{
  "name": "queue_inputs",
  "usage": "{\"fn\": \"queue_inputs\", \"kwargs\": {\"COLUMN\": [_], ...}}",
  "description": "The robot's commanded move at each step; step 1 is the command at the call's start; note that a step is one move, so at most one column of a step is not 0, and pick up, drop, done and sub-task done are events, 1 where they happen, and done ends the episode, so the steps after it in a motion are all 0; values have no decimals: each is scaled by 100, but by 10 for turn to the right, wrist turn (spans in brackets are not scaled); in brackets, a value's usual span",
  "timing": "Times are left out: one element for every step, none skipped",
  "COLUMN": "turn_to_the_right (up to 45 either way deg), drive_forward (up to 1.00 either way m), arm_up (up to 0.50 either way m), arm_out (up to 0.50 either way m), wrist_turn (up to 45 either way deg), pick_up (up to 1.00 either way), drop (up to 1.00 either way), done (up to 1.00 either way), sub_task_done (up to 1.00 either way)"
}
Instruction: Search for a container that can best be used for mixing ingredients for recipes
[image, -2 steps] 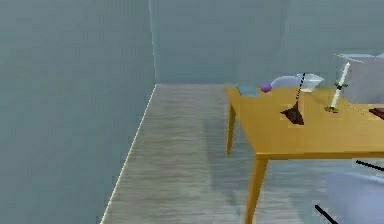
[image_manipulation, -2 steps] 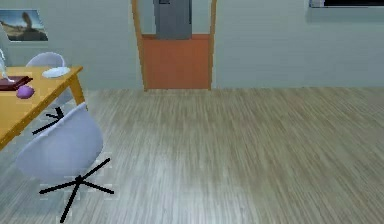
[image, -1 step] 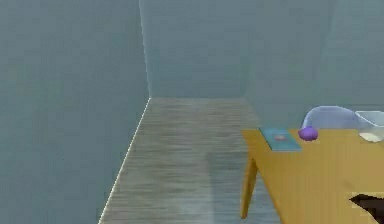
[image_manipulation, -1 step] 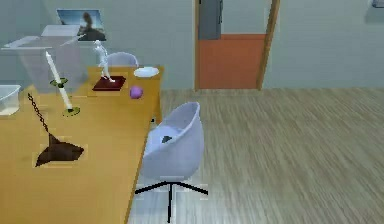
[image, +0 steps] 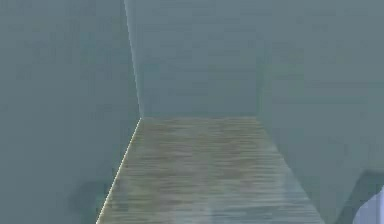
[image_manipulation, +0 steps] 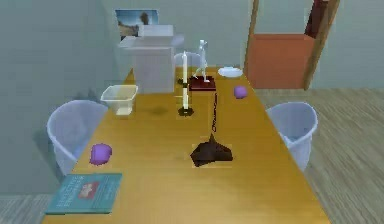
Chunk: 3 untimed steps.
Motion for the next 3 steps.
{"fn": "queue_inputs", "kwargs": {"turn_to_the_right": [450,240,0], "drive_forward": [0,0,0], "arm_up": [0,0,0], "arm_out": [0,0,0], "wrist_turn": [0,0,0], "pick_up": [0,0,0], "drop": [0,0,0], "done": [0,0,100], "sub_task_done": [0,0,0]}}
